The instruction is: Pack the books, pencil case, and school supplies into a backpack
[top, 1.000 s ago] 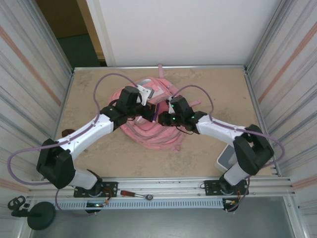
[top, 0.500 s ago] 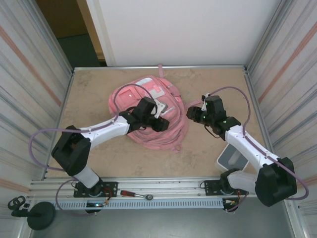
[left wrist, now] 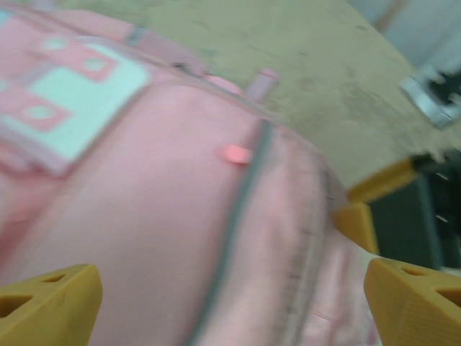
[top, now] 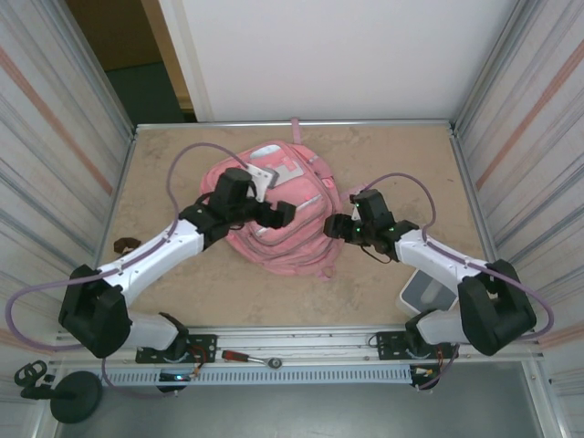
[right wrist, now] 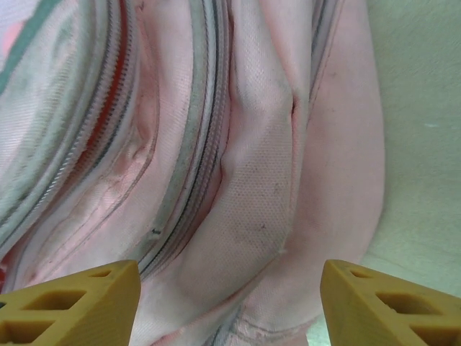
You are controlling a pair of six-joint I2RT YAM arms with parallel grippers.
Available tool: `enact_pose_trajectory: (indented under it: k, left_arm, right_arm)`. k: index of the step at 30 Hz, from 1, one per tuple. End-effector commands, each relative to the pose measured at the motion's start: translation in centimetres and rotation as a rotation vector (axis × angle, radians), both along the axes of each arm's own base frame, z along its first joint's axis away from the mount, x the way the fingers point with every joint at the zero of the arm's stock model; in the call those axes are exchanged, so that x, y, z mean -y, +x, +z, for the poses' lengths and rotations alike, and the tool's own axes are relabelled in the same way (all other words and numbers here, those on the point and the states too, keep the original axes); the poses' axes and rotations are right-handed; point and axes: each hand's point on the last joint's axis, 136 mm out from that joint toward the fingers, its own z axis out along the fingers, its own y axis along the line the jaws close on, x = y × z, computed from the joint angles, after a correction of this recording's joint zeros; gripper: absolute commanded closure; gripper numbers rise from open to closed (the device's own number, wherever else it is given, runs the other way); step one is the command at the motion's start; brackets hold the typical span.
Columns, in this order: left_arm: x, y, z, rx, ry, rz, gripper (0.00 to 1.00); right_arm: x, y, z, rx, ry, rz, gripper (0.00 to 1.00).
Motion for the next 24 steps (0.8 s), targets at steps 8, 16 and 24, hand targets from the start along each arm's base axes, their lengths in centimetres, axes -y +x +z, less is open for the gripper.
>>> enact_pose_trajectory:
  k: [8, 16, 24]
  left_arm:
    - [-4.5, 3.1, -6.7, -0.225, 0.057, 0.163, 0.13]
    - [0.0, -1.7, -9.7, -0.299, 0.094, -0.010, 0.30]
    - [5.5, -7.2, -10.5, -0.315, 0.135, -0.181, 0.34]
  right_arm:
    - [0.2, 2.3, -3.0, -0.061, 0.022, -0.059, 0.59]
    - [2.6, 4.4, -3.1, -0.067, -0.019, -0.083, 0.75]
    - [4.1, 8.7, -1.6, -0.044, -0.129, -0.037, 0.75]
